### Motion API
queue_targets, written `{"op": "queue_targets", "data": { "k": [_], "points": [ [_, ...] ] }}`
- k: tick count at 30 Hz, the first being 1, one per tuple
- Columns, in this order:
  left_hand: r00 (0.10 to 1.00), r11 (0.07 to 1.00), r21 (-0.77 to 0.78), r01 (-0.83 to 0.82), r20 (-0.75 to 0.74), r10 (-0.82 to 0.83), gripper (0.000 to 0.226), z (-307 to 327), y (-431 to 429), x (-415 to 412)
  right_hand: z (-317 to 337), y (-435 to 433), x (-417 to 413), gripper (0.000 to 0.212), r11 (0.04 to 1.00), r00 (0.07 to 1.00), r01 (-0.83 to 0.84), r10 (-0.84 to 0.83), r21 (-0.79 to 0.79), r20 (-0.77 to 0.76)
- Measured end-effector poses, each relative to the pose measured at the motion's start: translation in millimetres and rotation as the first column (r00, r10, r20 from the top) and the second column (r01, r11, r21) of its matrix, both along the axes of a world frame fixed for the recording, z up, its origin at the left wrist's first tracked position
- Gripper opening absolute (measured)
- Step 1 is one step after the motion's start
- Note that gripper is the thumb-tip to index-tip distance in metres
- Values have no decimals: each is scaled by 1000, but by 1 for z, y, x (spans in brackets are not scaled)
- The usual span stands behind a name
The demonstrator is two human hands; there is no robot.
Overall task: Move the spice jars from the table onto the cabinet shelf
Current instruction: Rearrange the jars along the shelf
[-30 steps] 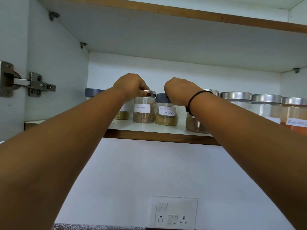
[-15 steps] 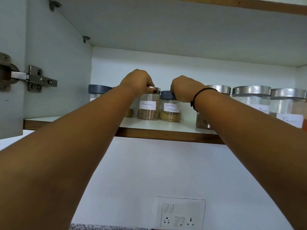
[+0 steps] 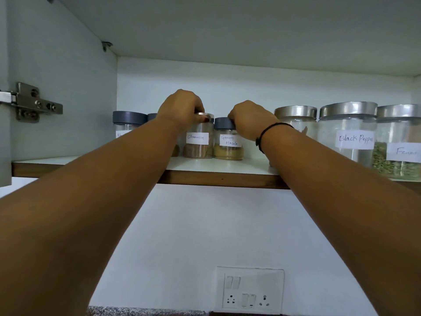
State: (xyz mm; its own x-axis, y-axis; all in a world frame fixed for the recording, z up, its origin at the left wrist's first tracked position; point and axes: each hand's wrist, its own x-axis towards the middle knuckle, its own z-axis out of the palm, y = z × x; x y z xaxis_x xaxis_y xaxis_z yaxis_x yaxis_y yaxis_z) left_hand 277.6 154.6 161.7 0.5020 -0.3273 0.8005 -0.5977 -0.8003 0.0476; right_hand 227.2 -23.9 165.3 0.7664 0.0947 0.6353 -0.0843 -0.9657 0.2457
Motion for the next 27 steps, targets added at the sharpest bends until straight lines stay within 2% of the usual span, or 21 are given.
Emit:
{"op": "queue_targets", "data": {
  "k": [16, 27],
  "points": [
    [999, 999, 7, 44, -25, -43, 22, -4, 6, 8, -3, -6, 9, 16, 992, 993, -115, 116, -47, 16],
    [1000, 999, 36, 25, -9, -25, 22, -3, 4, 8, -8, -2, 3, 18, 996, 996, -84, 84, -12, 27]
  ]
}}
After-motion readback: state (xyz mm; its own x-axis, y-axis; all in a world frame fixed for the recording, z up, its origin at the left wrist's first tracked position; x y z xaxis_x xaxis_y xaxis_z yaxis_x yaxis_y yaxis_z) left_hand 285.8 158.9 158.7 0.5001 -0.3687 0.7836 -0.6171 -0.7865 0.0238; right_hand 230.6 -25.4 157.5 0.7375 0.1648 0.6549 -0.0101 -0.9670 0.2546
